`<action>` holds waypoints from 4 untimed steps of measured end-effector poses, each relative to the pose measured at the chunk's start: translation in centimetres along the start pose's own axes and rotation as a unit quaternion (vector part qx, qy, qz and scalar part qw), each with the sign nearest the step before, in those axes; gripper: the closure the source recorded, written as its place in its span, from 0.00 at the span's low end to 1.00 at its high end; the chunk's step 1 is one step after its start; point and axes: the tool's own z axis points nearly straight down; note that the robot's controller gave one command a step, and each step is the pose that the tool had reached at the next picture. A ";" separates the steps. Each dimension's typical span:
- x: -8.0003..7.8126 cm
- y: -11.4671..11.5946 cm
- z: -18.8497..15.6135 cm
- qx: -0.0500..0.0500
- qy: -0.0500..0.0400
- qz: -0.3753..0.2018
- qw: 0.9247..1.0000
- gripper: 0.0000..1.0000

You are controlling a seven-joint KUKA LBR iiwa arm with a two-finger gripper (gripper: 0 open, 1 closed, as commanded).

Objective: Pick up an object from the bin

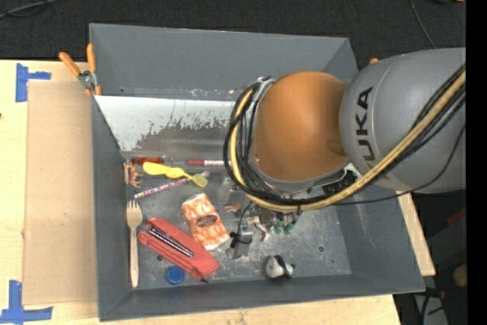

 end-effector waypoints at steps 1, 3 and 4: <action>-0.2 -0.1 -0.4 -0.001 -0.004 0.002 1.000 0.00; -0.2 7.2 8.3 -0.002 -0.009 0.068 0.998 0.00; -0.6 5.1 9.9 -0.001 -0.002 0.152 0.988 0.00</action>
Offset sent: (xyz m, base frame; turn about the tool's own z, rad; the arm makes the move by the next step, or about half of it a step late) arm -0.0099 0.0686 -0.1330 0.1553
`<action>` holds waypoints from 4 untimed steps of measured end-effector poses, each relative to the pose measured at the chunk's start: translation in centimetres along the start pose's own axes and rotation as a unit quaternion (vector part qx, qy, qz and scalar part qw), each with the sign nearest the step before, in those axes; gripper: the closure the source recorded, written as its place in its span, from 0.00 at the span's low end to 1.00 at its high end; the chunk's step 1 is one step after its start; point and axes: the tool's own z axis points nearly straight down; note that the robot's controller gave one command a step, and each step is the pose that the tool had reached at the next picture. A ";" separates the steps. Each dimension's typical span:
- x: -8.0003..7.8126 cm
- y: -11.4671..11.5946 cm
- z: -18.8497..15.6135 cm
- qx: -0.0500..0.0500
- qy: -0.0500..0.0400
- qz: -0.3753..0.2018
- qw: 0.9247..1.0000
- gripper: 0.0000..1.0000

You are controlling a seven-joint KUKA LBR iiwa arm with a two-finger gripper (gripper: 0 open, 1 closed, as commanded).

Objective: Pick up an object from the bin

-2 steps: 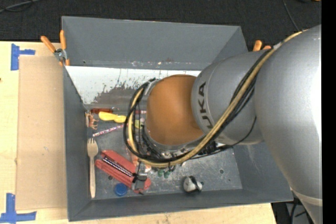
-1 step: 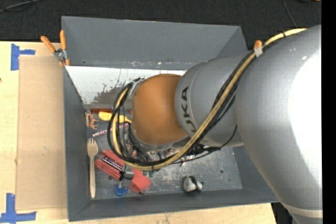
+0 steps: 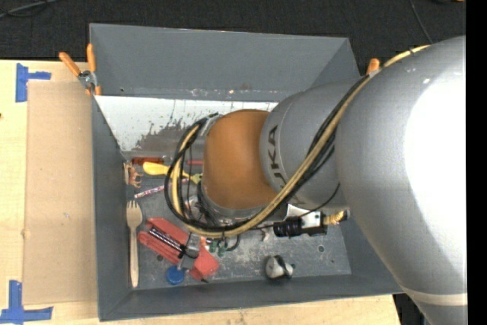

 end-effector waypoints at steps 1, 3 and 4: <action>-0.5 0.8 3.4 -0.003 -0.003 0.077 0.997 0.00; -1.0 0.9 2.9 -0.004 -0.001 0.182 0.983 1.00; -1.0 0.8 0.7 -0.003 -0.001 0.182 0.983 1.00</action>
Offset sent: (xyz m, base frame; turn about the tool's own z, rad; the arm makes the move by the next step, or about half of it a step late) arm 0.0101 0.0030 -0.0337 0.3691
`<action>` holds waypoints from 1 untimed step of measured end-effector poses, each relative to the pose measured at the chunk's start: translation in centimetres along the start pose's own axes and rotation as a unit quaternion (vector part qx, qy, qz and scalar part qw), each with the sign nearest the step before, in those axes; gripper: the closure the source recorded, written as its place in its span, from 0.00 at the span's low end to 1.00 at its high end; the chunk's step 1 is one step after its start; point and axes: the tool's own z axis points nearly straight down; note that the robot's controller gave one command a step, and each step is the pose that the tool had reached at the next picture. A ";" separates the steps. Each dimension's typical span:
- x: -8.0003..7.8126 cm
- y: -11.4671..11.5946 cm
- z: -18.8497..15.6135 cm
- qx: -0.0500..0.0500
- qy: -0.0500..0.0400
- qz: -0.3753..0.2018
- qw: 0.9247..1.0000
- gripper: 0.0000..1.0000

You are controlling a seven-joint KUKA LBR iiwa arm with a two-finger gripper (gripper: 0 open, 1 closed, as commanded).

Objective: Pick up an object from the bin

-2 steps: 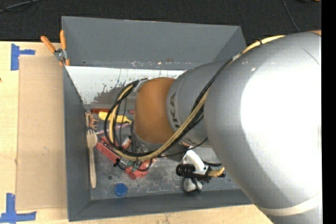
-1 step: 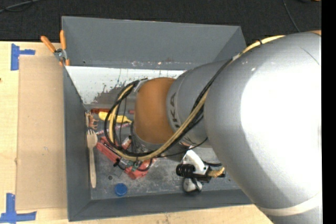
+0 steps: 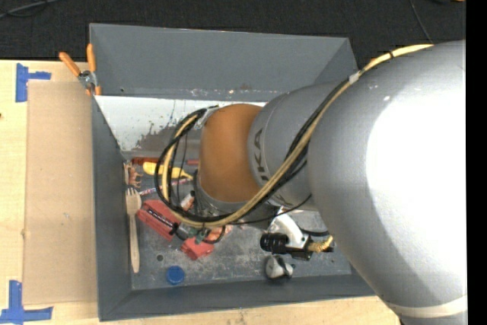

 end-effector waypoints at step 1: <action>0.1 -0.1 -2.3 0.002 0.002 0.000 1.000 1.00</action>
Offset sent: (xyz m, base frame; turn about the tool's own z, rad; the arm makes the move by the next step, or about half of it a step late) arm -0.0012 -0.0006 0.1582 0.0000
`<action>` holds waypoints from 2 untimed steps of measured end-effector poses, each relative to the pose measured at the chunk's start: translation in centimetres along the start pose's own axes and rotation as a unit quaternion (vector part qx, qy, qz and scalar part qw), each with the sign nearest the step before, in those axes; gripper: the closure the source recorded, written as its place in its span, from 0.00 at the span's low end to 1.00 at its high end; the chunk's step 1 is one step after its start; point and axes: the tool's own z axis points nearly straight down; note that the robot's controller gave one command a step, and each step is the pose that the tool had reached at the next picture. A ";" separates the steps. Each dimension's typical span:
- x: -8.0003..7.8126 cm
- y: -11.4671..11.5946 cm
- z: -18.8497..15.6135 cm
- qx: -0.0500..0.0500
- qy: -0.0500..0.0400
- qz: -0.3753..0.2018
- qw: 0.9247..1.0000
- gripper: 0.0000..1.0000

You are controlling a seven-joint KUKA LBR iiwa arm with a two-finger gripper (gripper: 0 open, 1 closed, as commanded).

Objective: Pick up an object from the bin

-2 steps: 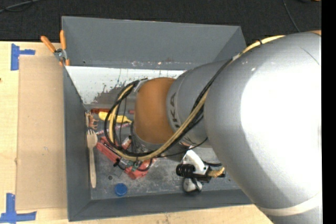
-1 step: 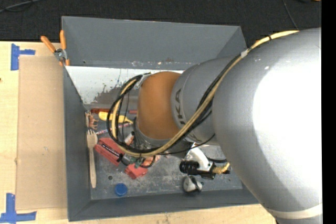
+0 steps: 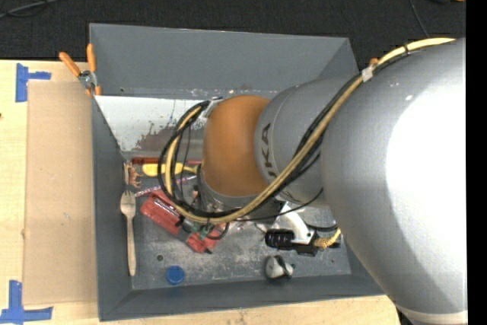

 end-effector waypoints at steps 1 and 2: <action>0.1 -0.1 -4.7 0.003 0.001 -0.001 1.000 1.00; 0.0 0.0 -8.5 0.001 0.000 -0.001 1.000 1.00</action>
Offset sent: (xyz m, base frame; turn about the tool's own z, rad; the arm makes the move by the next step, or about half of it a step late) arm -0.0017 -0.0006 0.0569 -0.0014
